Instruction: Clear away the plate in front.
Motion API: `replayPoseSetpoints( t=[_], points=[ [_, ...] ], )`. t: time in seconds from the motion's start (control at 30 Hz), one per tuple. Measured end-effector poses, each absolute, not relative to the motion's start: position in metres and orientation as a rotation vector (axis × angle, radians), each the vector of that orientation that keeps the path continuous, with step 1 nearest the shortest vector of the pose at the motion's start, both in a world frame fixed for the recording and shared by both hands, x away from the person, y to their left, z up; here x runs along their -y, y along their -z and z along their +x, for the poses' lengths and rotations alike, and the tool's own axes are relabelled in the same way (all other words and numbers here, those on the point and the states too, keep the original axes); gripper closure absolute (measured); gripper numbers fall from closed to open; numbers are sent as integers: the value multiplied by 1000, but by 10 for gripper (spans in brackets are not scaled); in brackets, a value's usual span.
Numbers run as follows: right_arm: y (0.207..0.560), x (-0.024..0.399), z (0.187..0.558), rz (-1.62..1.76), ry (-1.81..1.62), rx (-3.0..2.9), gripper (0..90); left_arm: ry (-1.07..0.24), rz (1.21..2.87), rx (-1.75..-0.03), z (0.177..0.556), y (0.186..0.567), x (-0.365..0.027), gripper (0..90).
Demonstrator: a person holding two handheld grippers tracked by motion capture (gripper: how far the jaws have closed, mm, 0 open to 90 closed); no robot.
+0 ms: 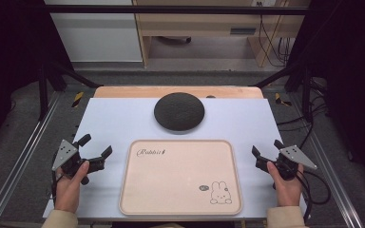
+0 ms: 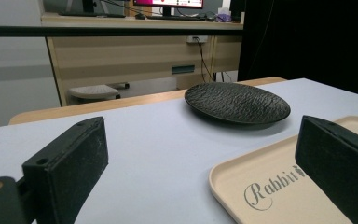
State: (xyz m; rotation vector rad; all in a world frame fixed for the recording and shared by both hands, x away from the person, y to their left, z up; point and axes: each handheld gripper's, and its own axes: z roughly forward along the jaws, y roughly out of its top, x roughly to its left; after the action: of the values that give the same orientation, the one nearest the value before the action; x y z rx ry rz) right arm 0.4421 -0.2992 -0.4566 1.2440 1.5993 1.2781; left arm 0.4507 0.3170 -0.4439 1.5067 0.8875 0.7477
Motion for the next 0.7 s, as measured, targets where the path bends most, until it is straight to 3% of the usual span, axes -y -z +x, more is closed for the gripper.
replayPoseSetpoints(
  t=[0.4,0.7],
  points=[
    [452,295,431,1219,-1283,-1598,117,-904,1653,-782,450,432,-311,34],
    [450,294,420,1212,-1248,-1569,118,-901,1739,-727,474,407,-302,56]
  ],
)
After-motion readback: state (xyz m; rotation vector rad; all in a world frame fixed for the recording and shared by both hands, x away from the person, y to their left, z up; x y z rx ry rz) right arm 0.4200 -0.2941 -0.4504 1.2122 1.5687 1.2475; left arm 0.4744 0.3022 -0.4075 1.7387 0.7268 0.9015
